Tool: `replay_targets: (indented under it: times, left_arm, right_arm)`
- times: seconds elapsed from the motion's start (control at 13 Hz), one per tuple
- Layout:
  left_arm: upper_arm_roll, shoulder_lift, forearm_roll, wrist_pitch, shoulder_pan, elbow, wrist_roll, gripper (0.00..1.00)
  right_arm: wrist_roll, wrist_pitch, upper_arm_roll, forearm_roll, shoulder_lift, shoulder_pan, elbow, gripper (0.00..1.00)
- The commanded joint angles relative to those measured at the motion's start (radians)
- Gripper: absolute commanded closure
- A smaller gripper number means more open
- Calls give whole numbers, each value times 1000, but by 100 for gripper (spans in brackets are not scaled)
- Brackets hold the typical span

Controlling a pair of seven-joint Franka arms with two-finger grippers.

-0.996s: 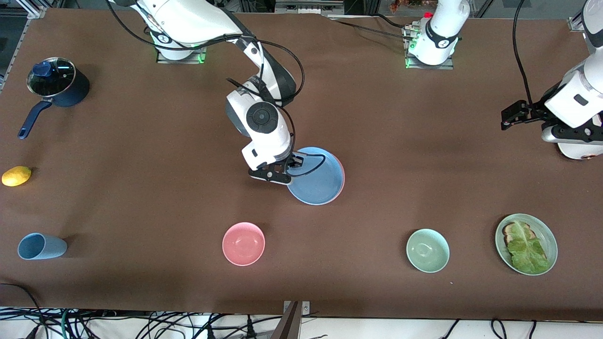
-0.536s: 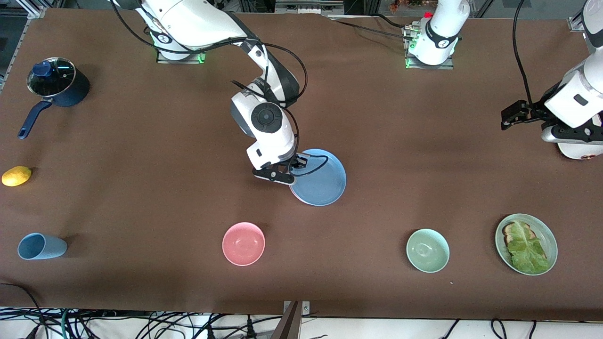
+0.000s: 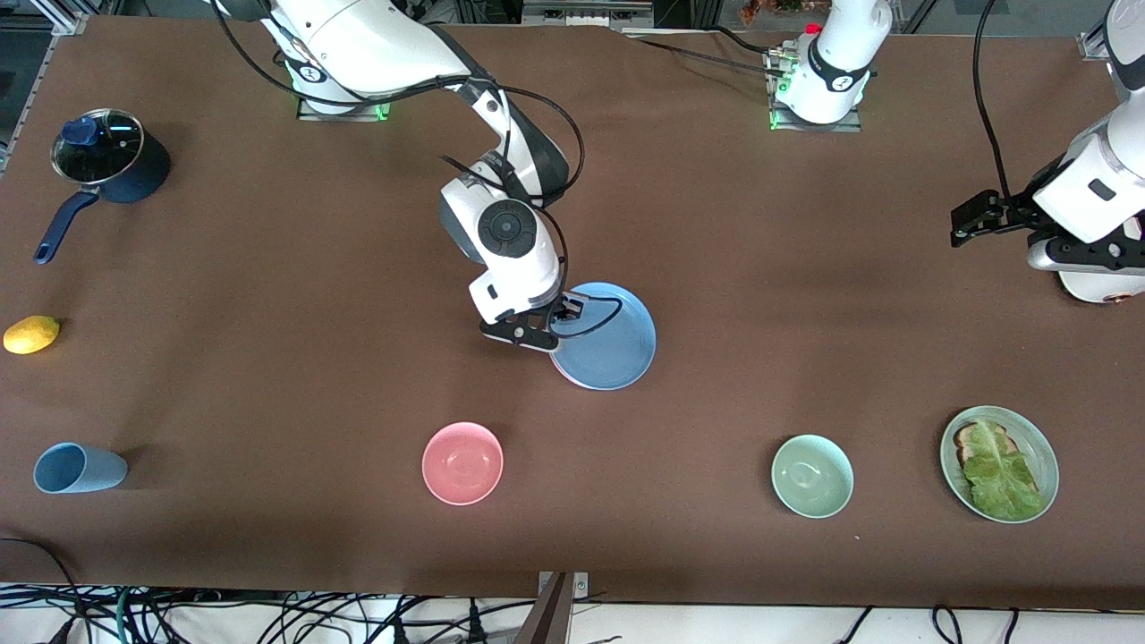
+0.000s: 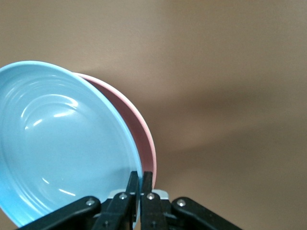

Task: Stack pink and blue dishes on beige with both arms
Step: 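Lower the blue plate onto the stack and open the right gripper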

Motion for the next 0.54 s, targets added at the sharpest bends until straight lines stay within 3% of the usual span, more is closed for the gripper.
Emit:
replay_targets:
  times: [0.0, 0.23, 0.31, 0.38, 0.46]
  left_arm:
    - [3, -16, -15, -8, -3, -11, 11, 0]
    - [3, -15, -15, -8, -3, -9, 11, 0]
    - [3, -16, -15, -8, -3, -11, 11, 0]
    - [3, -16, -15, -8, -3, -9, 11, 0]
    - [3, -16, -15, -8, -3, -11, 11, 0]
  right_arm:
    - [6, -7, -4, 17, 0, 5, 0, 100]
    - [8, -7, -4, 17, 0, 5, -5, 100]
    - [9, -7, -4, 17, 0, 5, -5, 89]
    - [11, -7, -4, 17, 0, 7, -5, 71]
    - [12, -7, -4, 17, 0, 5, -5, 37]
